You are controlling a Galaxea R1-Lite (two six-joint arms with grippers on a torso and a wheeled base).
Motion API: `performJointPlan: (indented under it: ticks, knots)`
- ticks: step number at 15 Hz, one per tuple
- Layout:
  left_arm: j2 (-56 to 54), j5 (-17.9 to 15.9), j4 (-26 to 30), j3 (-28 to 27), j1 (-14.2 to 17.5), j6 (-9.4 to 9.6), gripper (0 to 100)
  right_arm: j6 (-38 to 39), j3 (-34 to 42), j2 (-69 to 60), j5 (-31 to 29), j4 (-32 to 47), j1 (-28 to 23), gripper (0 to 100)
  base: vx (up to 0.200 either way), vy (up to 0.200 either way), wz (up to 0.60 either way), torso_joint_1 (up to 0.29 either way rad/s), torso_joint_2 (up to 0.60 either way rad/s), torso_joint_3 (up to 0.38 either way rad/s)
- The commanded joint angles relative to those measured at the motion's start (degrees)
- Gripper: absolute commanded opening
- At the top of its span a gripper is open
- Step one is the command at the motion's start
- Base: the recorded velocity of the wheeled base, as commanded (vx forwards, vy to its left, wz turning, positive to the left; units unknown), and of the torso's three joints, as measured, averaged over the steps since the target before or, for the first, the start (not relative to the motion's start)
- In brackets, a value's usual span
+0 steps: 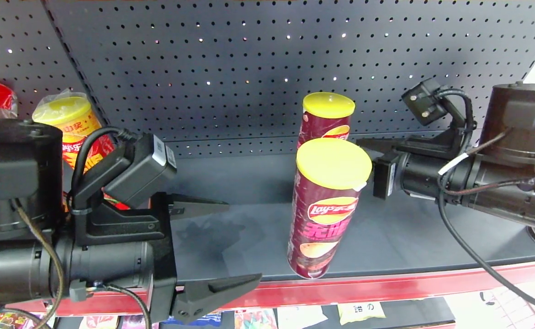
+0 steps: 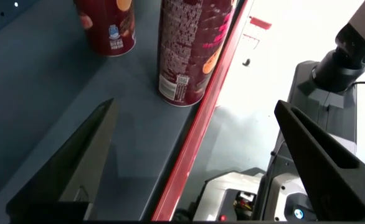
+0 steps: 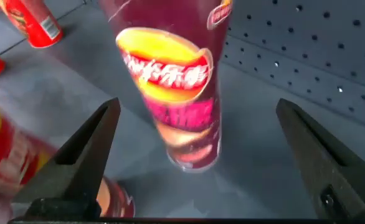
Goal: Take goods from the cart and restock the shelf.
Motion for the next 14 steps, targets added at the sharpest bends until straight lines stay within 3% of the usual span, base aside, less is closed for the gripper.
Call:
performJointPlan:
  ticks: [1, 7, 12, 14]
  knots:
    - [0.63, 0.08, -0.01, 0.07, 0.07, 0.01, 100, -0.02, 3.13, -3.63, 0.02, -0.03, -0.71, 100, 0.000, 0.000, 0.00, 0.000, 0.00, 0.000]
    - [1.86, 1.13, -0.01, 0.16, 0.59, 0.10, 100, -0.10, 12.80, -10.66, 0.02, -0.03, -3.26, 100, 0.000, 0.000, 0.00, 0.000, 0.00, 0.000]
    - [4.41, 8.16, 0.08, 0.07, 0.59, 0.36, 100, -0.46, 23.87, -21.20, 0.10, 0.33, -3.88, 100, 0.000, 0.000, 0.00, 0.000, 0.00, 0.000]
    - [5.37, 8.69, 0.08, -0.02, 0.59, 0.45, 100, -0.63, 25.36, -24.37, 0.10, 0.59, -3.88, 100, 0.000, 0.000, 0.00, 0.000, 0.00, 0.000]
